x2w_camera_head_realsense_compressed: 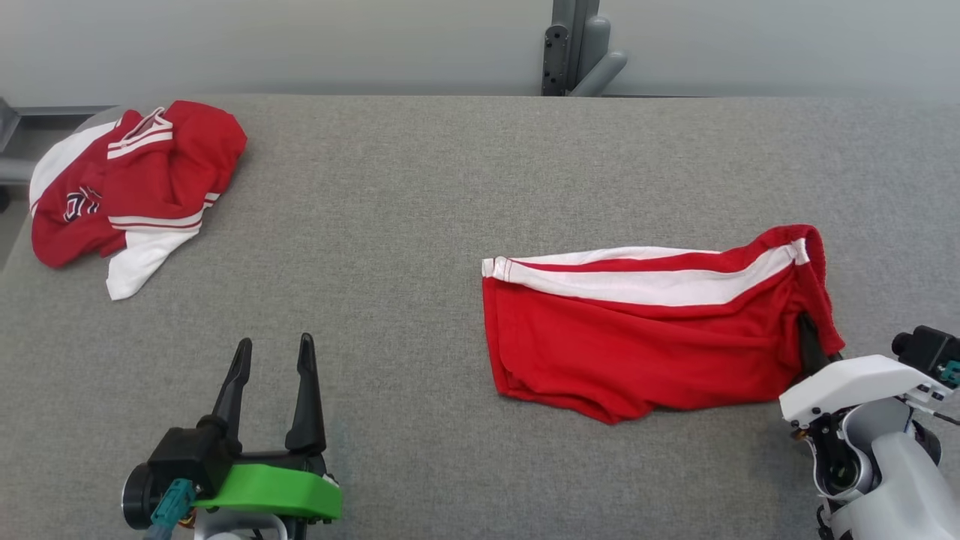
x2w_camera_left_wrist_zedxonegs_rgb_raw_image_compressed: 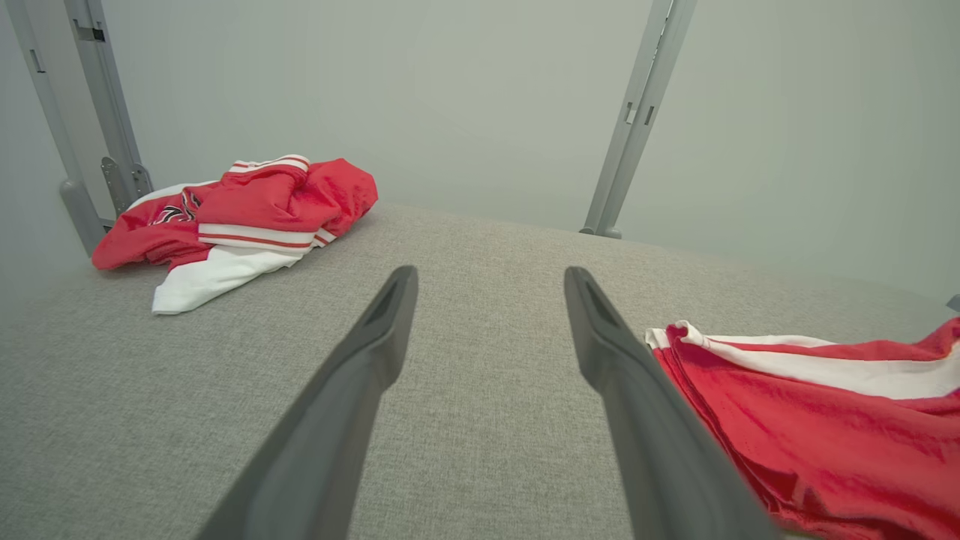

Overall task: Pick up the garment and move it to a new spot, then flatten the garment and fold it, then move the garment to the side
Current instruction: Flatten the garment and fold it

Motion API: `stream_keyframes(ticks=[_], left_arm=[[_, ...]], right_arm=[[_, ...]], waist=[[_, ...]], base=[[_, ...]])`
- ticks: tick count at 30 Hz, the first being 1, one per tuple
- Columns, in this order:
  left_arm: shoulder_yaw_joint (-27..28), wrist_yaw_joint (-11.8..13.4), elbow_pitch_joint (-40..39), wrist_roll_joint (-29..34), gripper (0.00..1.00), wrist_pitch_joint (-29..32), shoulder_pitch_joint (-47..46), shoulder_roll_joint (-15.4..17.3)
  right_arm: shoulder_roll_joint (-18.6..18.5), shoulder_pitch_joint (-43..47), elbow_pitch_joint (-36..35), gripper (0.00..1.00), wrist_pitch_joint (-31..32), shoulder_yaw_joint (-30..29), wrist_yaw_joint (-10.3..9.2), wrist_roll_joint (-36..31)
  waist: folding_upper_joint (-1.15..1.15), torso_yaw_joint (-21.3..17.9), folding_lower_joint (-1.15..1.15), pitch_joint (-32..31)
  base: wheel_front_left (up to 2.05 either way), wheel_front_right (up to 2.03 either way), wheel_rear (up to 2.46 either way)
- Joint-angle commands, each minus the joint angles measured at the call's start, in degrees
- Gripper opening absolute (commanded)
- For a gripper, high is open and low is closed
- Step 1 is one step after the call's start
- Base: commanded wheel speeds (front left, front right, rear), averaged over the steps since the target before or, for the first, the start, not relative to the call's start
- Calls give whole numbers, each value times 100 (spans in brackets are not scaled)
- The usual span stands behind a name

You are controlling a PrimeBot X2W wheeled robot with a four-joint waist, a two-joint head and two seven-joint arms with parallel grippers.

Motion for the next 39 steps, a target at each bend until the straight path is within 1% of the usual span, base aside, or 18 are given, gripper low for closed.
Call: stream_keyframes(ticks=[1,6,12,18,25,32,35,39], left_arm=[[5,-25,15,-21,100,1,-90,4],[-16,-38,50,-26,100,1,-58,3],[-27,-35,49,-50,100,1,17,4],[-70,-49,71,-63,100,1,48,4],[-146,-21,88,-122,100,1,56,4],[-217,8,89,-176,100,1,27,4],[-234,16,84,-198,100,1,25,4],[-276,35,88,-228,100,1,-25,4]], right_arm=[[26,79,-117,0,32,2,-4,-43],[221,207,-759,0,191,124,-3,-125],[382,361,-1509,0,471,473,-2,-241],[467,375,-1816,0,760,942,-2,-546],[499,220,-1563,0,875,1455,-2,-808],[501,-8,-1009,0,744,1919,-2,-921],[500,-100,-829,0,695,2017,-2,-957],[500,-310,-413,0,575,2186,-2,-1097]], waist=[[9,33,0,-16],[9,161,0,-76],[9,345,0,-167],[9,516,0,-209],[9,724,0,-199],[9,906,0,-138],[9,942,0,-114],[9,1003,0,-56]], base=[[0,0,0],[0,0,0],[0,0,0],[0,0,0],[0,0,0],[0,0,0],[0,0,0],[0,0,0]])
